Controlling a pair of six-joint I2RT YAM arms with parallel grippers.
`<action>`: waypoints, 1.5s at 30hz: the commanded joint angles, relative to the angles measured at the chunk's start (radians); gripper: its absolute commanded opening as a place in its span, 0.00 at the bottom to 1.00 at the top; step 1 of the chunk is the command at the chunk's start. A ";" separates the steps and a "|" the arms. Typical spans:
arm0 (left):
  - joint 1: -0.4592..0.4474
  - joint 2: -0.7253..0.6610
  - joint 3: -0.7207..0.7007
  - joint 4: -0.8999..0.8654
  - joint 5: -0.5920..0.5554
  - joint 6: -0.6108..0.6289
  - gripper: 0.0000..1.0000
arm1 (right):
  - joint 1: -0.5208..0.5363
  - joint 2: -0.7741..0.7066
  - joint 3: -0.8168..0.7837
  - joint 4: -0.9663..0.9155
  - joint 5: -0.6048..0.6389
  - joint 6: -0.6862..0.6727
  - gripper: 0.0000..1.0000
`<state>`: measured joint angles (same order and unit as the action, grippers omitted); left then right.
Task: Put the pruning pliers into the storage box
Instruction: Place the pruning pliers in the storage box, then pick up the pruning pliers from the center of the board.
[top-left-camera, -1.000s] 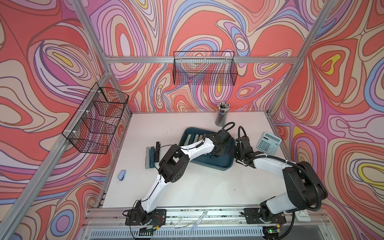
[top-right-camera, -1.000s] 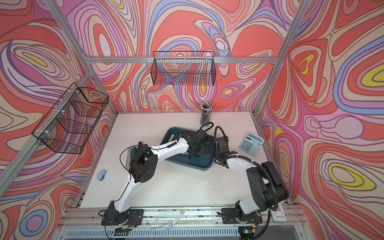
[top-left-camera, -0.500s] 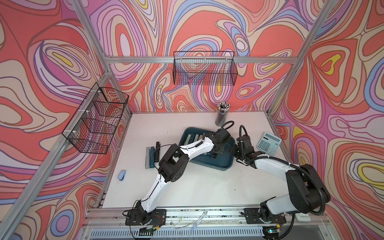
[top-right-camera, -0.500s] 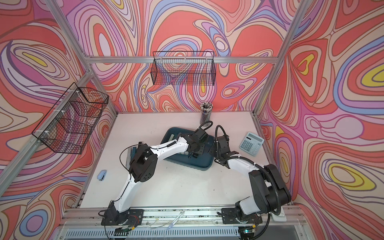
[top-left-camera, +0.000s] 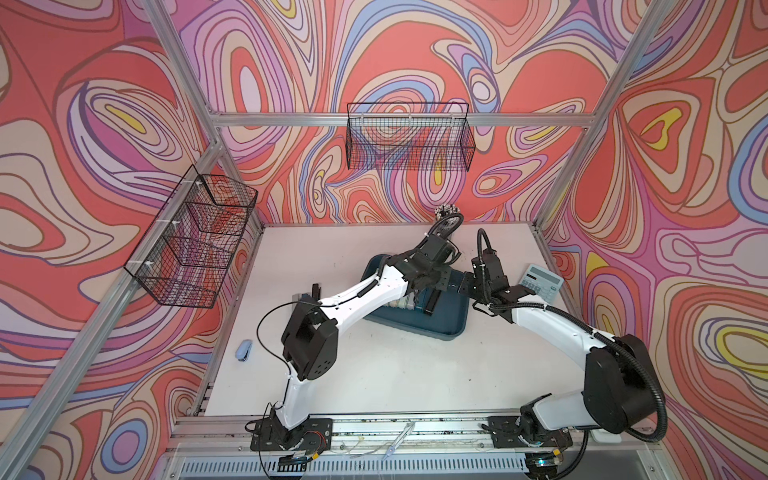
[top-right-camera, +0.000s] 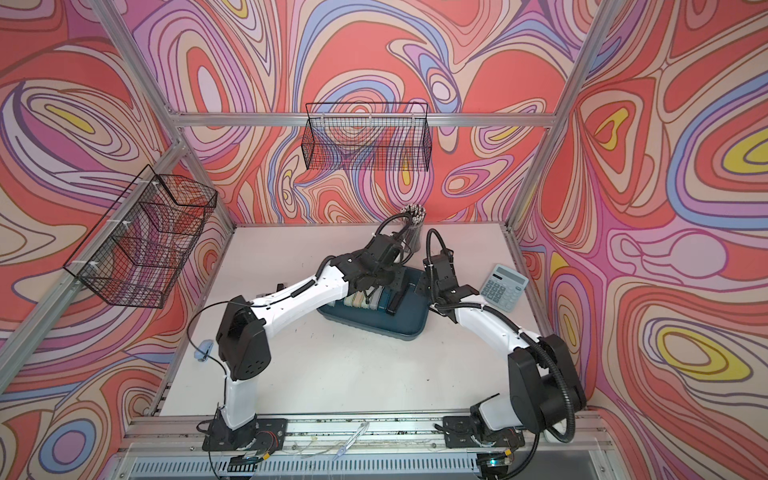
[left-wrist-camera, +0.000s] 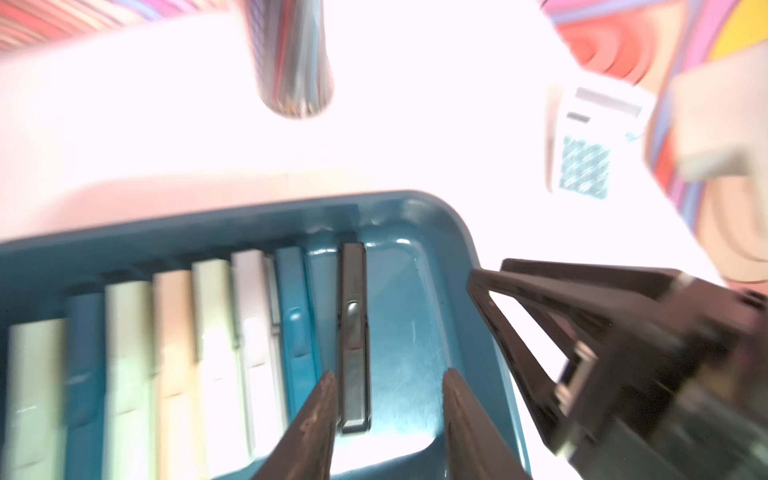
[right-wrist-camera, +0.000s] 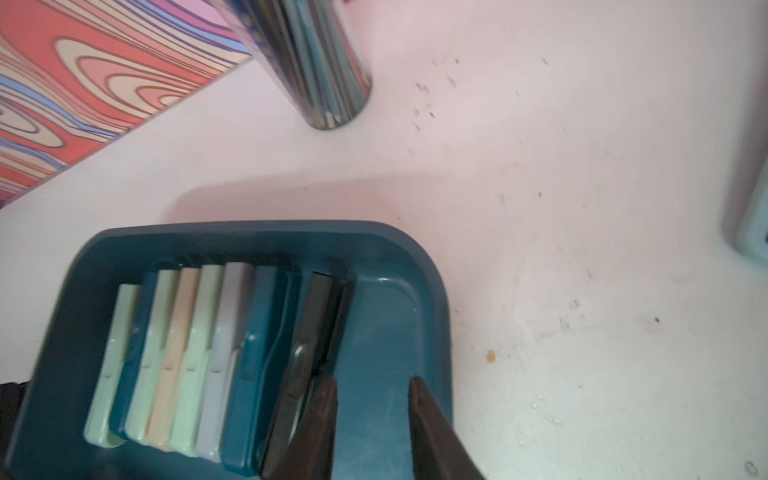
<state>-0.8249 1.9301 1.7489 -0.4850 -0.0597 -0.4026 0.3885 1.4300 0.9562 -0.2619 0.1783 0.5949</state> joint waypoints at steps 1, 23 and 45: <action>0.076 -0.089 -0.122 0.069 0.014 0.037 0.41 | 0.055 -0.006 0.051 -0.044 0.056 -0.041 0.27; 0.326 -0.363 -0.590 0.120 -0.043 -0.010 0.37 | 0.098 0.269 0.025 0.014 -0.008 0.091 0.13; 0.435 -0.432 -0.699 0.128 -0.009 -0.031 0.37 | 0.099 0.405 0.094 0.116 -0.081 0.103 0.16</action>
<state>-0.4152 1.5333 1.0775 -0.3641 -0.0803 -0.4137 0.4820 1.8263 1.0348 -0.1623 0.0990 0.6933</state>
